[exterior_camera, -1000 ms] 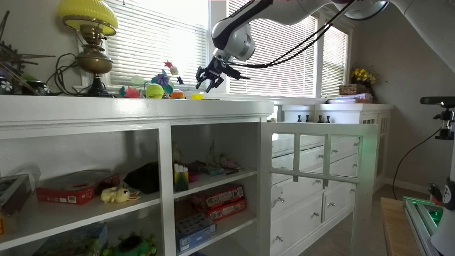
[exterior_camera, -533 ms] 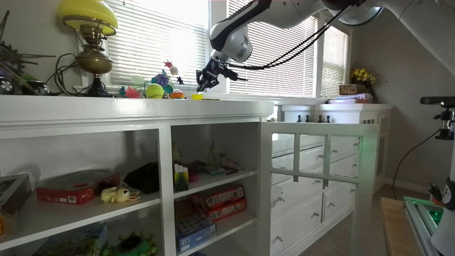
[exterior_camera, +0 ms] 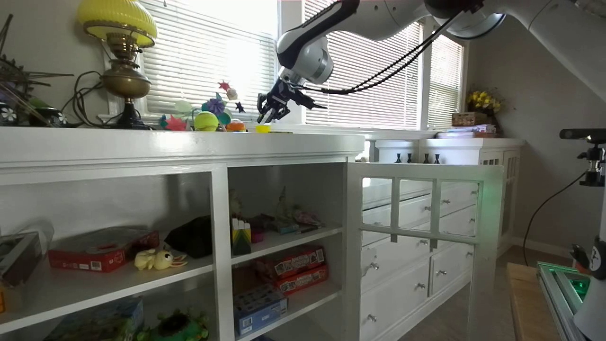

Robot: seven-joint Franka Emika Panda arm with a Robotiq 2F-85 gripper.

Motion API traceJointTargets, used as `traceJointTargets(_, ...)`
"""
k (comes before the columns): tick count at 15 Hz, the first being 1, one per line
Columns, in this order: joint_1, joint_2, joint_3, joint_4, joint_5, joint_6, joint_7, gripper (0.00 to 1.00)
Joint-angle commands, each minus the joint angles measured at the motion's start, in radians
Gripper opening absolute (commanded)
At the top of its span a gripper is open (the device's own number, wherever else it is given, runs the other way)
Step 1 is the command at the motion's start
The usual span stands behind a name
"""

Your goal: Take the clear object out of the small yellow bowl

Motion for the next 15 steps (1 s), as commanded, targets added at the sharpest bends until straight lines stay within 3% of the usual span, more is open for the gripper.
traceJointTargets(1,-0.012,0.026,0.016,0.058,0.012,-0.032,0.019,0.09)
traceJointTargets(3,-0.005,0.015,0.01,0.054,0.002,-0.038,0.026,0.0)
traceJointTargets(11,0.019,-0.057,-0.003,0.019,-0.022,-0.045,0.036,0.01)
traceJointTargets(15,0.027,-0.108,-0.052,-0.034,-0.046,-0.015,0.048,0.01)
